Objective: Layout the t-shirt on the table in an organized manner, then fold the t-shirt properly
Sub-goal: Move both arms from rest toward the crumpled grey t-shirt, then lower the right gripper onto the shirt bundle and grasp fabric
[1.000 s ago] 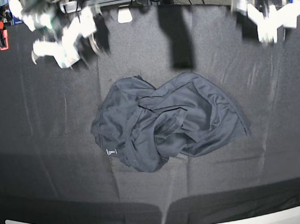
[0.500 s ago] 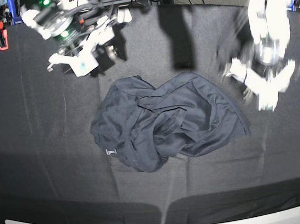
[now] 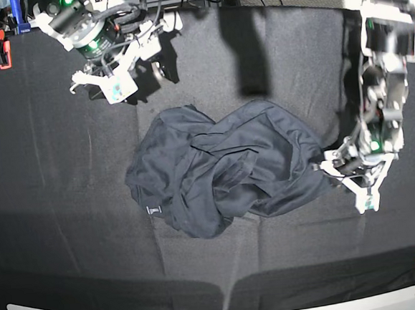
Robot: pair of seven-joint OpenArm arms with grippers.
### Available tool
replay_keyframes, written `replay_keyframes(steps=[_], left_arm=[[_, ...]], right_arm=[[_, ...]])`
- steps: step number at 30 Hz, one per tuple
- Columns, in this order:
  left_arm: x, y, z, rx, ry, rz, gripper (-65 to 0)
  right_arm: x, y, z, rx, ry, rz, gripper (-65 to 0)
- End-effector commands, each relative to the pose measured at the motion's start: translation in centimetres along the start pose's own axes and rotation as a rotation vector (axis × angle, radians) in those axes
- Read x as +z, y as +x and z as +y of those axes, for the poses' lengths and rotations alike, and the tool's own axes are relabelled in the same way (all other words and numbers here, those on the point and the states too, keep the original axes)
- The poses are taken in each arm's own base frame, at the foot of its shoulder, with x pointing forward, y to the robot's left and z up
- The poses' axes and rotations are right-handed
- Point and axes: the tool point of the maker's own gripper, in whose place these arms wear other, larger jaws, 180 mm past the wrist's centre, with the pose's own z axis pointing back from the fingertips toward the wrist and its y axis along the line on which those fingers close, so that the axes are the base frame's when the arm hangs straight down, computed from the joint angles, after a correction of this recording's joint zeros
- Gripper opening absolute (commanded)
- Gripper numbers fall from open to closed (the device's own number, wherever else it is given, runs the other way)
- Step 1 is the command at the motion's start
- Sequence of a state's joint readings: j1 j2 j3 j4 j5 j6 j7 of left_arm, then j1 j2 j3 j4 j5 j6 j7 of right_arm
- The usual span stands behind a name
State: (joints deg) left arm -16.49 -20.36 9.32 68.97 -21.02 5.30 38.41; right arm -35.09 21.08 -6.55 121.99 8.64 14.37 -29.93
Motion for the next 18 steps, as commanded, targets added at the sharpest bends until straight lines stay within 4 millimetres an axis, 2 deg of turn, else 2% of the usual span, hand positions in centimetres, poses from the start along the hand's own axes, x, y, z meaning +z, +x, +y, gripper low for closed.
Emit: replay_keyframes(steps=[1,5,10,13,16,18], left_arm=[[0.0,1.8,0.2,0.0,-0.011,-0.04,-34.5],[-0.9,0.3,1.0,0.011,0.011,-0.011,-34.5],[-0.7,1.1,0.8,0.01,0.007,-0.037,-34.8],[-0.5,2.1,0.9,0.004,0.018,-0.075,-45.1],[-0.5,2.4,0.9,0.001,0.017,-0.094,-64.4],[-0.4,2.4,1.3,-0.037,0.043,-0.096,-65.0]], right_arm=[[0.3,1.0,0.3,0.026,0.022,-0.037,-24.9],[0.3,1.0,0.3,0.026,0.022,-0.038,-24.9],[0.3,1.0,0.3,0.026,0.021,-0.038,-24.9],[0.3,1.0,0.3,0.026,0.022,-0.038,-24.9],[0.3,1.0,0.3,0.026,0.022,-0.038,-24.9],[0.3,1.1,0.3,0.026,0.022,-0.041,-24.9]])
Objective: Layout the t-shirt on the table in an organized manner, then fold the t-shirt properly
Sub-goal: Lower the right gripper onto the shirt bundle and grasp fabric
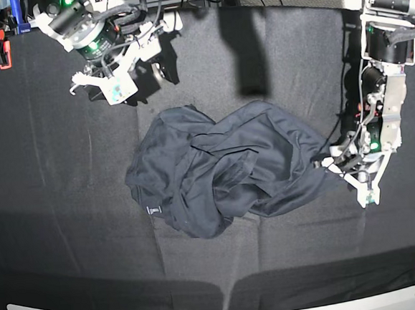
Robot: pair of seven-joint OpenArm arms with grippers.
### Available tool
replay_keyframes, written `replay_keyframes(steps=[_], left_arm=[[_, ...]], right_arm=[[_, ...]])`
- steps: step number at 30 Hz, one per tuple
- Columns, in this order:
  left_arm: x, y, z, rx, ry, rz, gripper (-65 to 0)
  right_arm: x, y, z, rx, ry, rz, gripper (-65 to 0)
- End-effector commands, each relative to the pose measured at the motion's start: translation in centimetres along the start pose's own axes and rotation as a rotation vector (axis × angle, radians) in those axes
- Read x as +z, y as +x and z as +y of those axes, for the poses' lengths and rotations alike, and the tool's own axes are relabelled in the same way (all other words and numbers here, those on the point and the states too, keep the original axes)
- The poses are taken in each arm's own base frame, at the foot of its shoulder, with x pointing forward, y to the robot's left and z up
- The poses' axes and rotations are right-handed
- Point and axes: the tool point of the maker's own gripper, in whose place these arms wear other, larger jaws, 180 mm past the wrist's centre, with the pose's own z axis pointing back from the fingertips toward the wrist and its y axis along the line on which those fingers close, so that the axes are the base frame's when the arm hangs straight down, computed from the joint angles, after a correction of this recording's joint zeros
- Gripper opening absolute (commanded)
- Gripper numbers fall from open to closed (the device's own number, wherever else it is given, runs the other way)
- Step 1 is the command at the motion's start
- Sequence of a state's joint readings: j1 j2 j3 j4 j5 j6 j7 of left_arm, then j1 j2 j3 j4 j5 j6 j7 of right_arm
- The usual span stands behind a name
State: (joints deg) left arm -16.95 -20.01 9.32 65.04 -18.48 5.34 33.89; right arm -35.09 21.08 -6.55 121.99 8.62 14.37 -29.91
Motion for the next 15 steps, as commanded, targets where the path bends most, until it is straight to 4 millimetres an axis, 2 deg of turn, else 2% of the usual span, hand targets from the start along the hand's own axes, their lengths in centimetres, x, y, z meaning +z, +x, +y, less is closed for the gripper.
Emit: replay_keyframes(steps=[1,8,12,15], left_arm=[[0.3,2.7,0.7,-0.035,0.017,-0.069,-65.0],[0.4,1.3,2.2,-0.105,0.075,0.016,-65.0],[0.4,1.3,2.2,-0.105,0.075,0.012,-65.0],[0.4,1.4,2.2,-0.105,0.075,0.011,-65.0]], right_arm=[[0.3,1.1,0.3,0.025,0.022,-0.042,-24.9],[-0.2,2.2,-0.3,0.061,-0.027,-0.074,-24.9],[-1.8,3.2,-1.6,0.127,-0.109,-0.084,-24.9],[-3.5,3.0,-1.8,0.233,-0.138,-0.048,-24.9]])
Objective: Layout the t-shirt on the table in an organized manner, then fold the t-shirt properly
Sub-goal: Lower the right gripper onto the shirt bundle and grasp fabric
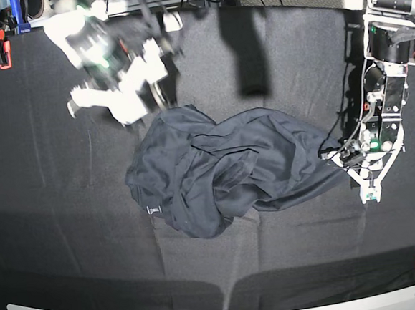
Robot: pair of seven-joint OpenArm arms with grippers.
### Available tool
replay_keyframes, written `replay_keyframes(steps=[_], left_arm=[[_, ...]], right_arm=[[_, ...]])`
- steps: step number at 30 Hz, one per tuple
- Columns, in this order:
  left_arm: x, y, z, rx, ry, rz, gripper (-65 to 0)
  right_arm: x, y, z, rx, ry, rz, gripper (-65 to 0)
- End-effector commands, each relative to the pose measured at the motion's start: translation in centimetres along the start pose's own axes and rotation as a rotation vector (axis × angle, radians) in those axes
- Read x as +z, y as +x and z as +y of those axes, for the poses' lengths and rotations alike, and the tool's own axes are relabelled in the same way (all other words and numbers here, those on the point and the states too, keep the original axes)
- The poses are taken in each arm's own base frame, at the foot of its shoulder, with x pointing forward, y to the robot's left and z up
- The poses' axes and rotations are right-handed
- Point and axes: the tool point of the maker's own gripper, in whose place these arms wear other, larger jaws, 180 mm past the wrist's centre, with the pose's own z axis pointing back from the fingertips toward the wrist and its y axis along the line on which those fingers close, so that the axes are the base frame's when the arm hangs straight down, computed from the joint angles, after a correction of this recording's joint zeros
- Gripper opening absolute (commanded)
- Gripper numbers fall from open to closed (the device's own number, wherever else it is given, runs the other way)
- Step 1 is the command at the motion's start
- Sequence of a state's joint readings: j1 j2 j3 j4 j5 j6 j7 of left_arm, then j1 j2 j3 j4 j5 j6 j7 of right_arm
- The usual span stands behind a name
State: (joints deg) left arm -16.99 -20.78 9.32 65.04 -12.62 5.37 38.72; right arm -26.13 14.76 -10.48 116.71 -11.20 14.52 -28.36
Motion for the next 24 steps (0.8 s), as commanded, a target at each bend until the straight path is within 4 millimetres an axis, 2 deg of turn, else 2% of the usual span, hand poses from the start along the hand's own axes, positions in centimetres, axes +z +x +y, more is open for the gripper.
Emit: replay_keyframes(steps=[1,5,10,15,21,24], left_arm=[[0.4,2.5,0.6,-0.013,0.009,-0.064,-65.0],[0.4,2.5,0.6,-0.013,0.009,-0.066,-65.0],[0.4,2.5,0.6,-0.013,0.009,-0.065,-65.0],[0.4,2.5,0.6,-0.013,0.009,-0.065,-65.0],[0.4,2.5,0.6,-0.013,0.009,-0.065,-65.0],[0.4,2.5,0.6,-0.013,0.009,-0.065,-65.0]], right_arm=[[-0.4,0.5,0.5,0.049,0.023,-0.015,-24.9],[-3.0,0.3,2.0,0.157,0.058,0.007,-24.9],[-5.6,0.7,2.7,0.335,0.072,0.015,-24.9],[-6.3,2.2,3.3,0.417,0.099,-0.027,-24.9],[-6.9,4.2,2.2,0.434,0.071,-0.071,-25.0],[-7.5,4.9,2.3,0.417,0.083,-0.106,-25.0]])
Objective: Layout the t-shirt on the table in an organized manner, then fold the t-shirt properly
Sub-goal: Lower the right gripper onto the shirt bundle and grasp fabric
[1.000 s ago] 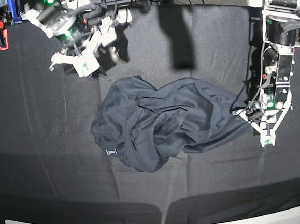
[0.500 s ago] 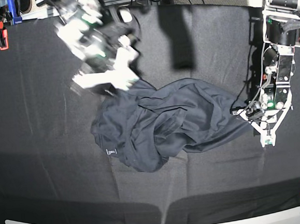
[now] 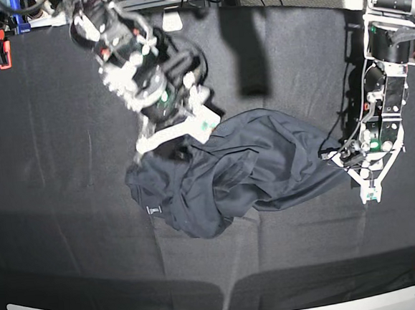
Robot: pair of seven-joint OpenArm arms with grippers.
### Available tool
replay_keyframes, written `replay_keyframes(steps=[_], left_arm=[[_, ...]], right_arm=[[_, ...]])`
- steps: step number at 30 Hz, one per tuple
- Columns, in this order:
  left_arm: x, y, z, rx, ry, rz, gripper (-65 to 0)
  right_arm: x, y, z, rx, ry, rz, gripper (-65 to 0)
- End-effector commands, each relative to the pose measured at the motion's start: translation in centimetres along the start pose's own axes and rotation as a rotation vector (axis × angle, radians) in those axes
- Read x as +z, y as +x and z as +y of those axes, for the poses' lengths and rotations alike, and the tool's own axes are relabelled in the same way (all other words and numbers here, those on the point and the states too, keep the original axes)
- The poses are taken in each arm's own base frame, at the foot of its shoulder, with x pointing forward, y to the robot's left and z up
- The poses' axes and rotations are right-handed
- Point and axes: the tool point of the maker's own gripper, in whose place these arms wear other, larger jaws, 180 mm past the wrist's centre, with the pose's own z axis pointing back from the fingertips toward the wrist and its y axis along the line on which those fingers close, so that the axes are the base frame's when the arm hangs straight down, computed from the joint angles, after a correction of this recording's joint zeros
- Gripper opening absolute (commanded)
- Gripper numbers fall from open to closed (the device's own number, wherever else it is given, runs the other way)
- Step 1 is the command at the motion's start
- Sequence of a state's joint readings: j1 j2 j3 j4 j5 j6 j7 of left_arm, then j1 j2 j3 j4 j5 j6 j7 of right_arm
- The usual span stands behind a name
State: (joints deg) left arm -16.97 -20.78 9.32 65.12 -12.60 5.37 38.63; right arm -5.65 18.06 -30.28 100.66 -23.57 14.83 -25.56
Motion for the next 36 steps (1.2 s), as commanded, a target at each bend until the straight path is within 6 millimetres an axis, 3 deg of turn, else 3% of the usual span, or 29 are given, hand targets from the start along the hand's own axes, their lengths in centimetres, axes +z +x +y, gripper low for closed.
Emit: replay_keyframes(steps=[1,18,25,28,36], left_arm=[[0.4,2.5,0.7,-0.012,0.009,-0.063,-65.0],[0.4,2.5,0.7,-0.012,0.009,-0.063,-65.0],[0.4,2.5,0.7,-0.012,0.009,-0.063,-65.0],[0.4,2.5,0.7,-0.013,0.009,-0.063,-65.0],[0.4,2.5,0.7,-0.013,0.009,-0.067,-65.0]], right_arm=[[-0.3,1.1,-0.5,0.003,-0.002,-0.036,-24.9],[-0.9,1.0,0.4,-0.051,0.032,-0.028,-24.9],[-2.3,-1.8,0.3,-0.111,-0.019,0.043,-25.0],[-2.6,-1.2,0.9,-0.131,-0.014,0.034,-25.0],[-3.0,0.7,0.0,-0.215,-0.094,0.0,-25.0]])
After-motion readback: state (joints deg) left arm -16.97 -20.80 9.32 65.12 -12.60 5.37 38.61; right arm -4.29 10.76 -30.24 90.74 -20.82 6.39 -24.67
